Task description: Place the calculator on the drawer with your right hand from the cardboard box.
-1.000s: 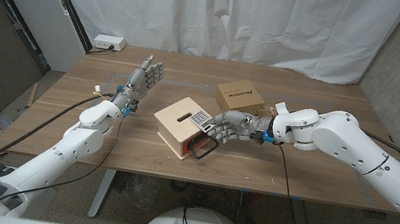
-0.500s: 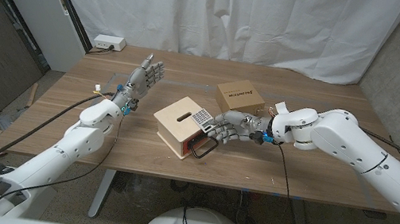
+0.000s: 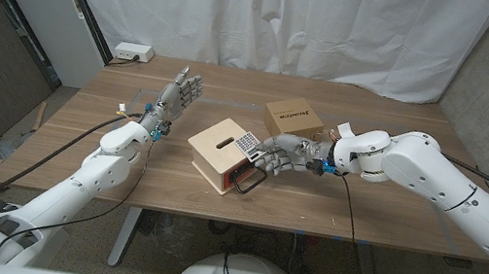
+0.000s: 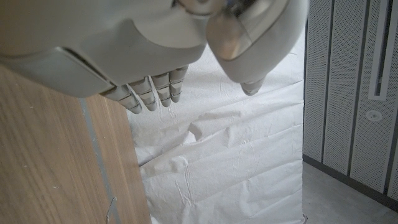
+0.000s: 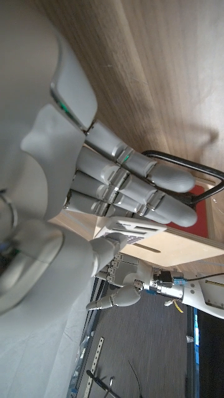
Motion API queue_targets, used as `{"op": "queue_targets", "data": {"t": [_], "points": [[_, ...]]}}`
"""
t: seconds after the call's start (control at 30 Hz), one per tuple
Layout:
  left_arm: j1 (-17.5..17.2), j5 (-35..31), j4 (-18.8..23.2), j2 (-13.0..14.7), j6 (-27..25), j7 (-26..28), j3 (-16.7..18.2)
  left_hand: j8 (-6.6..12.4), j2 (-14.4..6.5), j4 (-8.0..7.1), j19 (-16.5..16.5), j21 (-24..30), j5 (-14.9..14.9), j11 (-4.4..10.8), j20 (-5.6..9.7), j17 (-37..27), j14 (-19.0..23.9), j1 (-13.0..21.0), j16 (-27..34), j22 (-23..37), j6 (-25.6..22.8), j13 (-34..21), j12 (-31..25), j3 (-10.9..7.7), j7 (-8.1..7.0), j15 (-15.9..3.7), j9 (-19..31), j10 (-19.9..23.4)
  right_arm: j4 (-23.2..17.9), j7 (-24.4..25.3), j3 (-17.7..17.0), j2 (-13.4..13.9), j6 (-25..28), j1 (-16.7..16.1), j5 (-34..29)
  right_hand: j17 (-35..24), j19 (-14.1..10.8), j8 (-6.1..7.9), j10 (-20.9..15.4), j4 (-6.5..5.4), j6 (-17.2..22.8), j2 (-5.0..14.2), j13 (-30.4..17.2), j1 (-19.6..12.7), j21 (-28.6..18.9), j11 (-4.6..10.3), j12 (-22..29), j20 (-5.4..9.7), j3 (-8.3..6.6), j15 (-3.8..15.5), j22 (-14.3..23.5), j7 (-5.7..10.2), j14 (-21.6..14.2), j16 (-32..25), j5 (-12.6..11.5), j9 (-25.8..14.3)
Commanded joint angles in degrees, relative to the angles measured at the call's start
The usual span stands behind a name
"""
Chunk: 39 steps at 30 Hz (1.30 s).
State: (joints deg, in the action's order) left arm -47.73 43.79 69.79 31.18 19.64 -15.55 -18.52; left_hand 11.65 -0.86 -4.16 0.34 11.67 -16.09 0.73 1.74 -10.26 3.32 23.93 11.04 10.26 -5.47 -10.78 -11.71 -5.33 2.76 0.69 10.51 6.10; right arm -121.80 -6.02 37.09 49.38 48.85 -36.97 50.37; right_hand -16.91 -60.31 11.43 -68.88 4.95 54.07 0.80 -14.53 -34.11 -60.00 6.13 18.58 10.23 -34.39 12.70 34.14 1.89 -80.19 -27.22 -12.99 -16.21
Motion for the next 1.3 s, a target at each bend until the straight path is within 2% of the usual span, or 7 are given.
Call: {"op": "queue_targets", "data": {"t": [0.03, 0.4, 0.47, 0.63, 0.87, 1.3], "points": [[-1.0, 0.1, 0.8, 0.2, 0.2, 0.7, 0.3, -0.13, -0.3, 0.09, 0.1, -0.1, 0.2, -0.05, 0.26, -0.3, 0.5, 0.1, -0.1, 0.1, -0.7, -0.1, 0.1, 0.19, 0.12, -0.11, 0.3, 0.4, 0.8, -2.0, 1.3, -0.2, 0.5, 1.2, -0.7, -0.1, -0.1, -0.11, 0.5, -0.49, -0.7, -0.24, -0.3, 0.5, -0.3, -0.06, 0.1, 2.07, -0.17, -0.04, 0.1, -0.18, 0.3, -0.3, 0.4, 0.1], [-1.4, 0.4, 1.3, 0.4, 0.1, 0.8, 0.5, -0.13, -0.3, 0.09, 0.1, -0.1, 0.3, 0.07, 0.37, -0.3, 0.5, 0.1, -0.1, 0.1, -0.7, -0.1, 0.1, 0.29, 0.12, -0.1, 0.3, 0.3, 1.3, -3.1, 2.2, -0.5, 1.1, 1.9, -1.4, -0.2, -0.1, -0.24, 1.1, -1.04, -1.7, -1.25, -0.6, 2.3, -0.1, -0.22, 0.0, 2.05, 0.32, -0.05, 0.2, -0.71, 0.4, -0.4, 1.2, 0.3], [-1.5, 0.4, 1.4, 0.5, 0.1, 0.8, 0.6, -0.16, -0.3, 0.09, 0.1, -0.1, 0.3, -0.32, 0.36, -0.3, 0.5, 0.1, -0.1, 0.1, -0.7, -0.1, 0.1, 0.31, 0.11, -0.1, 0.3, 0.3, 1.2, -3.1, 2.3, -0.6, 1.3, 1.9, -1.4, -0.3, -0.1, -0.39, 1.2, -1.23, -2.4, -1.55, -0.7, 2.9, -0.1, -0.26, 0.1, 2.06, 0.46, -0.03, 0.3, -0.92, 0.5, -0.5, 1.4, 0.4], [-1.8, 0.5, 1.8, 0.5, 0.2, 0.9, 0.7, -0.15, -0.4, 0.09, 0.1, -0.1, 0.4, 0.17, 0.39, -0.3, 0.5, 0.2, -0.1, 0.1, -0.7, -0.1, 0.1, 0.36, 0.11, -0.08, 0.3, 0.4, 1.0, -3.1, 2.0, -0.4, 1.1, 1.7, -1.4, -0.2, 0.0, -0.48, 1.5, -2.06, -3.5, -2.37, -0.7, 4.9, 0.2, -0.45, 0.0, 2.03, 1.01, -0.12, 0.4, -1.43, 0.7, -0.5, 2.1, 0.6], [-2.6, 0.5, 2.8, 0.8, 0.1, 1.4, 0.9, -0.18, -0.4, 0.09, 0.1, -0.1, 0.4, 0.07, 0.34, -0.3, 0.4, 0.2, -0.1, 0.1, -0.7, -0.1, 0.1, 0.44, 0.07, -0.06, 0.3, 0.4, 0.5, -3.3, 1.9, -0.1, 0.9, 1.5, -1.5, -0.4, -0.2, -0.69, 1.7, -2.92, -5.2, -3.08, -0.8, 6.9, 0.3, -0.59, 0.0, 2.02, 1.45, -0.08, 0.6, -1.82, 0.6, -0.7, 2.6, 0.9], [-3.7, 0.6, 4.0, 1.4, 0.0, 2.1, 1.2, -0.18, -0.5, 0.08, 0.1, -0.1, 0.5, -0.03, 0.35, -0.3, 0.5, 0.2, -0.1, 0.1, -0.7, -0.1, 0.1, 0.56, 0.14, -0.1, 0.3, 0.5, 1.0, -3.5, 2.1, -0.4, 1.2, 1.4, -1.3, -0.4, -0.5, -0.8, 1.7, -3.38, -7.0, -4.03, -0.9, 8.5, 0.5, -0.78, 0.1, 2.1, 1.71, 0.05, 0.7, -2.71, 0.7, -0.7, 3.0, 1.3]]}}
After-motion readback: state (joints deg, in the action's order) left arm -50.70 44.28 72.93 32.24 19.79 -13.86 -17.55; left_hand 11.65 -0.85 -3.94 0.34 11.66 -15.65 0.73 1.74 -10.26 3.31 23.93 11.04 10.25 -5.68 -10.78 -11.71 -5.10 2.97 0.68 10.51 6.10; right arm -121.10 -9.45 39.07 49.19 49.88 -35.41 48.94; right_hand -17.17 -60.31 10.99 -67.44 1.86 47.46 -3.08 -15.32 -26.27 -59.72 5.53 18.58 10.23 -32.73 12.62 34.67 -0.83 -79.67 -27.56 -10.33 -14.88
